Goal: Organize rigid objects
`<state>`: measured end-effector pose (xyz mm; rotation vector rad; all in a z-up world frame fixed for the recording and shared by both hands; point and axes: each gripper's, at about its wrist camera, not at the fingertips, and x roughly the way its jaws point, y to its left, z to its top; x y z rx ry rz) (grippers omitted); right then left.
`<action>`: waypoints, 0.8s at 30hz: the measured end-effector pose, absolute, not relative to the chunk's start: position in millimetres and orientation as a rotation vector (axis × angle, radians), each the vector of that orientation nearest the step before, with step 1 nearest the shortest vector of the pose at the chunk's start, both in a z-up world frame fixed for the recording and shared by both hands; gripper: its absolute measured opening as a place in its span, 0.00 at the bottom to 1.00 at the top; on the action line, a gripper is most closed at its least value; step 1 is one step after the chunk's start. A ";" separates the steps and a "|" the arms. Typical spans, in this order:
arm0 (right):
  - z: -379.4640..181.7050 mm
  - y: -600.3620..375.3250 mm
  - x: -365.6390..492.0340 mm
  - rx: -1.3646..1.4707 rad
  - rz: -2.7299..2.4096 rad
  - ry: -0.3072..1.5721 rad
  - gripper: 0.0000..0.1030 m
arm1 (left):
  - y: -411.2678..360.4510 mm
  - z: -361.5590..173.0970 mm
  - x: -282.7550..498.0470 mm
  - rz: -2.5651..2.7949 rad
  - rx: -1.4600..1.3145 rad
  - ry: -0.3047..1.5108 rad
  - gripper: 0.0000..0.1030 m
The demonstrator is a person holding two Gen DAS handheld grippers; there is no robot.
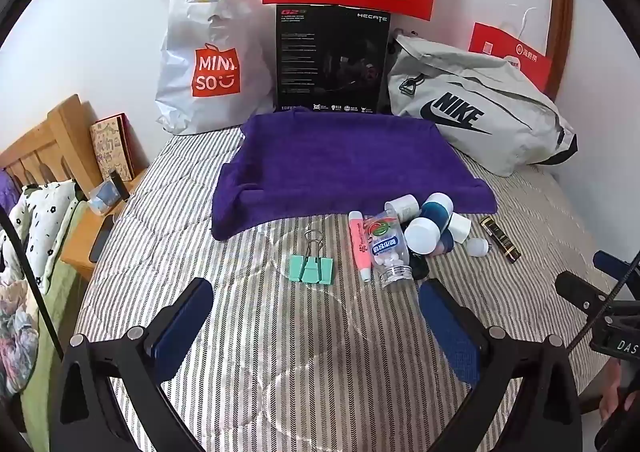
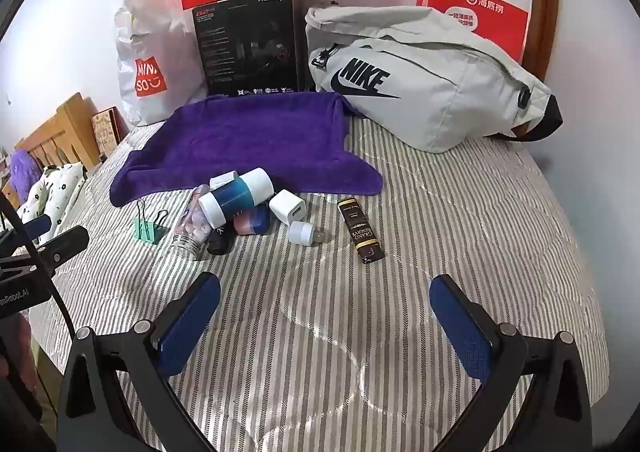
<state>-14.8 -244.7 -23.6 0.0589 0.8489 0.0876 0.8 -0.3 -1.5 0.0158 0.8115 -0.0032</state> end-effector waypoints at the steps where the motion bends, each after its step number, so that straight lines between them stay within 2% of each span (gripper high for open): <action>1: -24.5 -245.0 -15.5 0.060 0.087 0.847 1.00 | -0.8 -2.4 1.4 0.001 0.014 0.816 1.00; 24: -16.4 -240.8 -28.0 0.056 0.087 0.836 1.00 | 17.1 1.7 -7.5 0.005 -0.012 0.797 1.00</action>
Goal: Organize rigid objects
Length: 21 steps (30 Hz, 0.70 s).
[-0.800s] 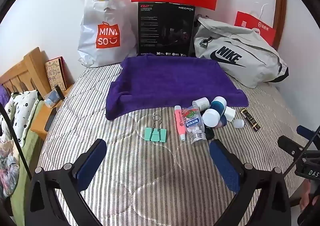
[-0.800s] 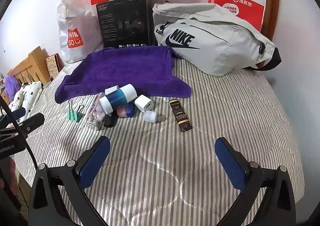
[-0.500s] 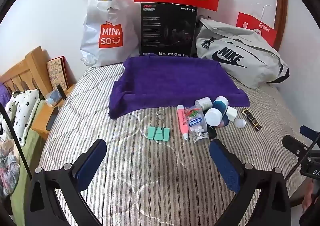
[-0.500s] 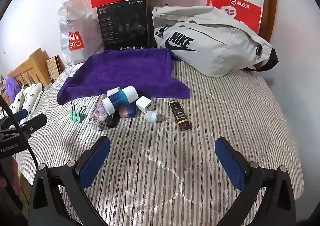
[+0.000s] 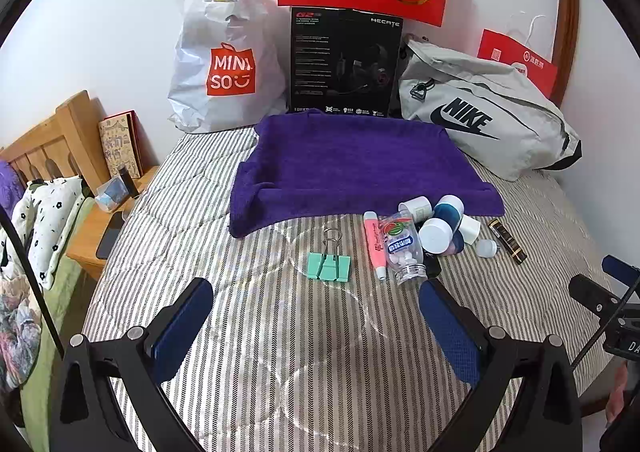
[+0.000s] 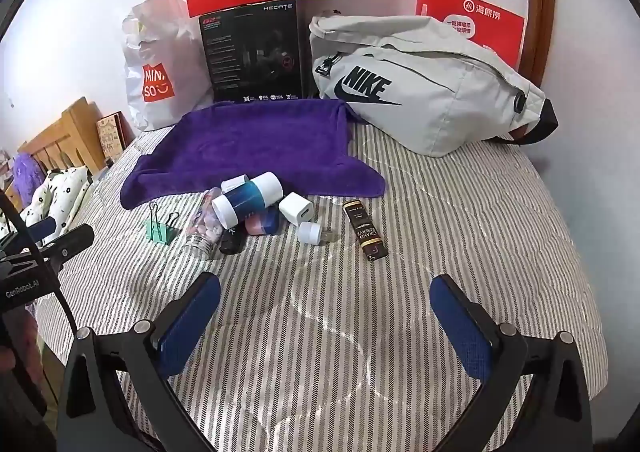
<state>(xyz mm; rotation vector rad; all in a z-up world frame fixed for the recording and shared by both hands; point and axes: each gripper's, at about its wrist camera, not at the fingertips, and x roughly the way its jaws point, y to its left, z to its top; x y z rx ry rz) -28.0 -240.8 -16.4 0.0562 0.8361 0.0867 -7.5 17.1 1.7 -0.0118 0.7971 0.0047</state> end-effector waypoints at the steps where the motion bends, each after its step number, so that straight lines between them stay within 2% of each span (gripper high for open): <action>1: -16.8 -240.6 -27.9 0.055 0.086 0.838 1.00 | 17.0 1.8 -7.7 0.004 -0.013 0.797 1.00; 21: -18.9 -242.0 -30.4 0.068 0.078 0.836 1.00 | 18.3 2.8 -9.3 0.001 -0.008 0.800 1.00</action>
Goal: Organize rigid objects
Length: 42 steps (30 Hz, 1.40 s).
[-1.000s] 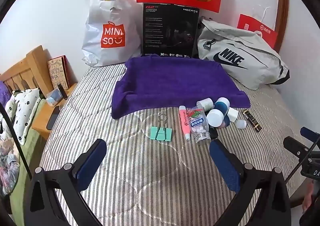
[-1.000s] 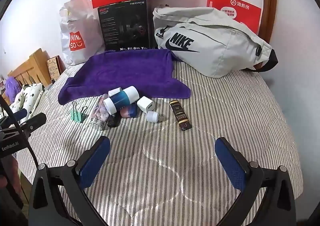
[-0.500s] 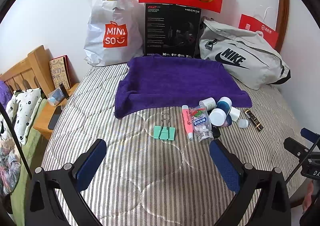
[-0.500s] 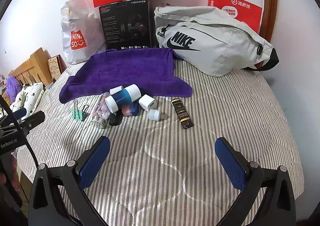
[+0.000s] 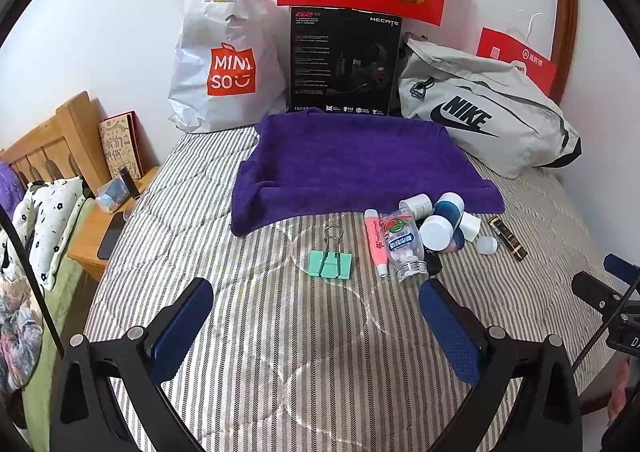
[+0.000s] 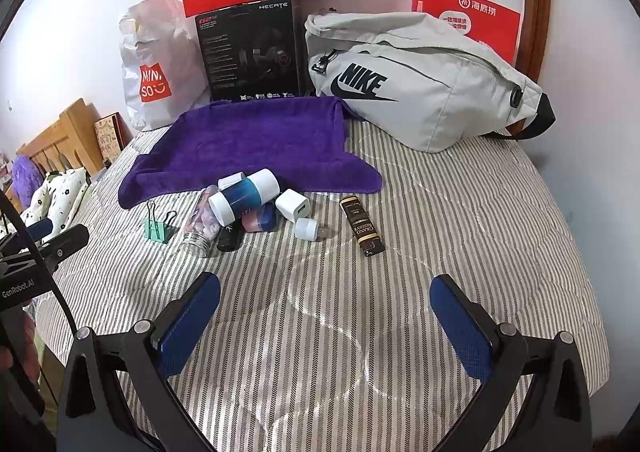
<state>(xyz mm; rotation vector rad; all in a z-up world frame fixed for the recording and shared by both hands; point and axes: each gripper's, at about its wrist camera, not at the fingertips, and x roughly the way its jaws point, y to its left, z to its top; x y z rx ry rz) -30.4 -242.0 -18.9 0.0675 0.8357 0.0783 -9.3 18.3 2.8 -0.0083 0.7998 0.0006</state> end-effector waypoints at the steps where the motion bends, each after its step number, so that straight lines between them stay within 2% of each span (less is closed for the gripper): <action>1: -18.5 -242.3 -30.4 0.068 0.080 0.835 1.00 | 18.3 2.7 -9.5 0.001 -0.010 0.801 1.00; 42: -27.7 -240.9 -31.5 0.069 0.095 0.859 1.00 | 16.4 6.7 -8.4 -0.001 0.009 0.806 1.00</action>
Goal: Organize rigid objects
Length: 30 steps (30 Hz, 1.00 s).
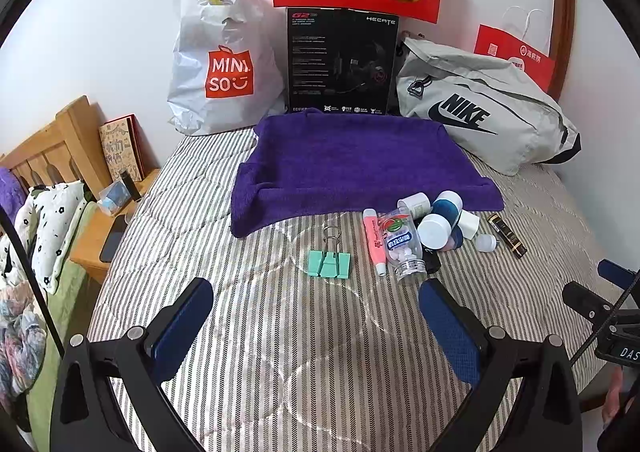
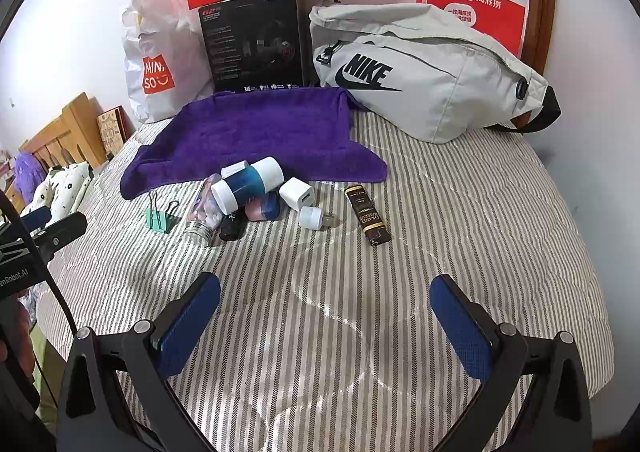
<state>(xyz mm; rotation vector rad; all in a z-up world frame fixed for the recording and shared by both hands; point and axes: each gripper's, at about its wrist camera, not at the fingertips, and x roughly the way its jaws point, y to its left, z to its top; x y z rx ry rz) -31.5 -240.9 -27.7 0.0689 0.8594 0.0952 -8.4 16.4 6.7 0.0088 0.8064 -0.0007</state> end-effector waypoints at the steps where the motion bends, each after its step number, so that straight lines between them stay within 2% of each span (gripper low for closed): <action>1: -27.7 -240.8 -31.7 0.068 0.095 0.861 1.00 | 16.7 6.4 -8.1 0.000 0.009 0.806 1.00; 18: -31.2 -246.1 -28.2 0.076 0.086 0.877 1.00 | 12.4 3.1 -4.9 0.003 0.026 0.809 1.00; 30: -35.7 -255.1 -11.8 0.095 0.095 0.912 1.00 | 20.9 -17.8 18.1 0.013 0.004 0.842 1.00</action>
